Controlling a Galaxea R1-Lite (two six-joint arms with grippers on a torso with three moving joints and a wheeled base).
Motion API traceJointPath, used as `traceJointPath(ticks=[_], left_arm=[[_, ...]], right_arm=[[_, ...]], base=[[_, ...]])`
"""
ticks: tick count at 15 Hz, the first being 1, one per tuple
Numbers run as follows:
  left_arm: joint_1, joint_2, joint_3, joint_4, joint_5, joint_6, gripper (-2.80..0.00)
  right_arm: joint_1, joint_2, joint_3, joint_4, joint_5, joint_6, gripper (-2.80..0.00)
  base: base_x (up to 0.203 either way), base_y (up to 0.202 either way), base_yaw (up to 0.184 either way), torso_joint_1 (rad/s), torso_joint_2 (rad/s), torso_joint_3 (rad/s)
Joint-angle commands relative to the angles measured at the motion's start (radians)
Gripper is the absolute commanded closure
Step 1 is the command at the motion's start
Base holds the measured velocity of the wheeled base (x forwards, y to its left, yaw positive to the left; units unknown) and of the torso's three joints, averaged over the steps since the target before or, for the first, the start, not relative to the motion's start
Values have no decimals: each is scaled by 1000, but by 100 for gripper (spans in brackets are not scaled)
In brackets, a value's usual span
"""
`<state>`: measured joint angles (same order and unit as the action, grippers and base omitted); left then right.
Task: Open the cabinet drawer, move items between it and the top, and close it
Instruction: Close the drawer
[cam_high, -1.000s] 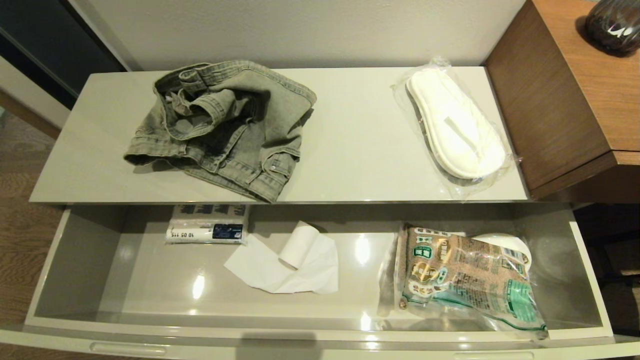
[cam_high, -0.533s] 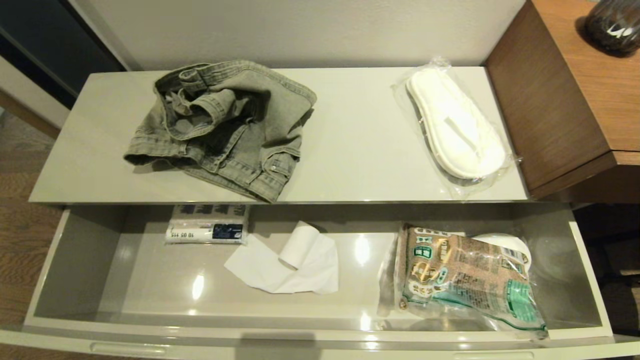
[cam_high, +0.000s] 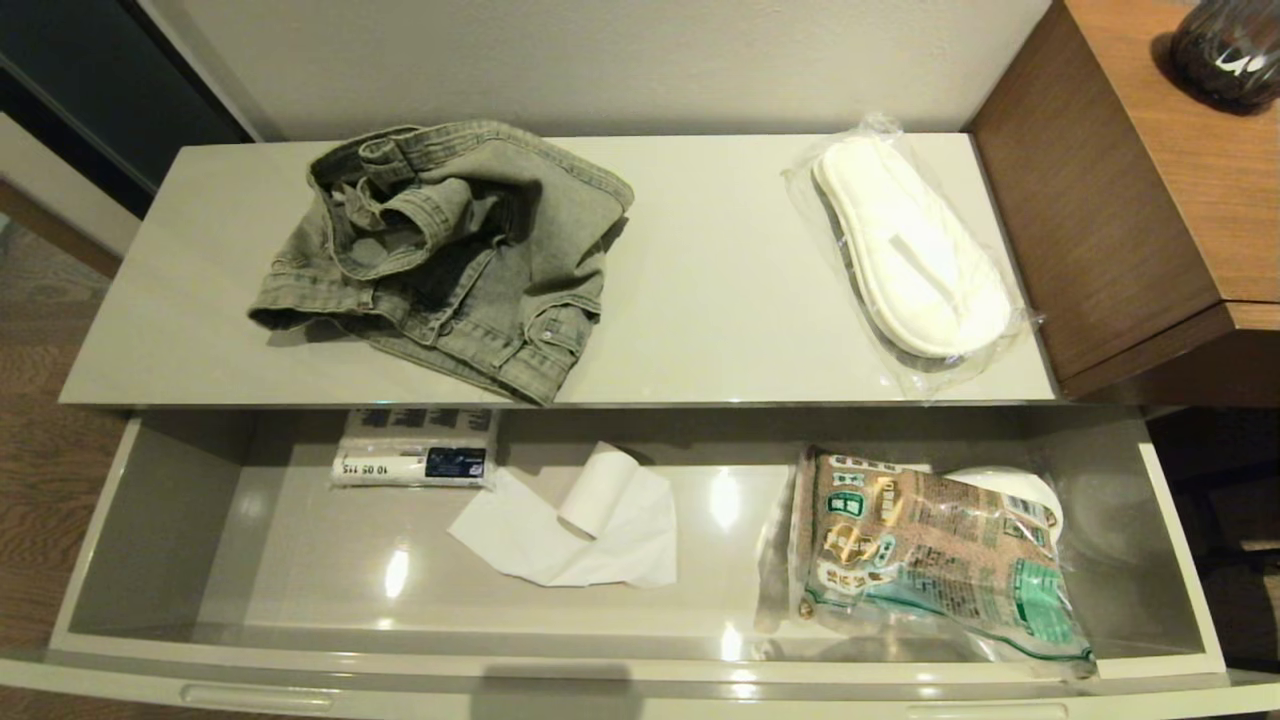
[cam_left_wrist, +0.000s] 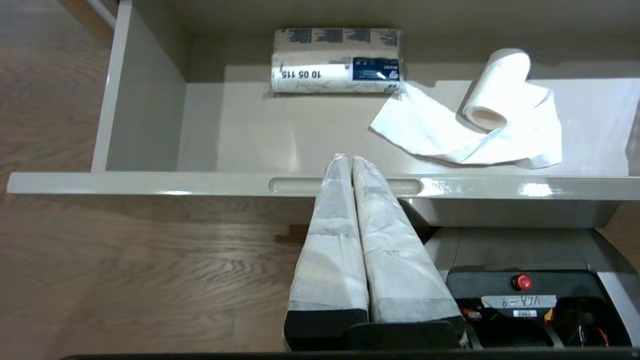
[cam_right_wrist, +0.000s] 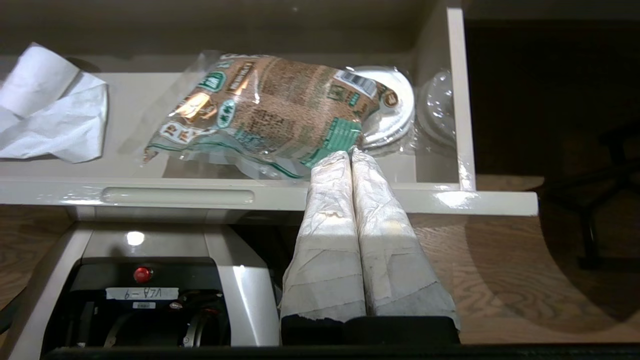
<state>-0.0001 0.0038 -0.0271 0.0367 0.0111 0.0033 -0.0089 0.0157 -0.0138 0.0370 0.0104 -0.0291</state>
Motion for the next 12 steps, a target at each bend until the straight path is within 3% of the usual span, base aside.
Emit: traceJointPath(ticks=[1,12], left_arm=[[0,-1,6,-4,-3,1,0],[0,-1,6,-4,-5,-2,0]], right_arm=[[0,1,1,0,-2,1,0],[1,0,3,-14,-8,-22,0]], base=[[0,0,0,0,0,0],[0,0,0,0,0,0]])
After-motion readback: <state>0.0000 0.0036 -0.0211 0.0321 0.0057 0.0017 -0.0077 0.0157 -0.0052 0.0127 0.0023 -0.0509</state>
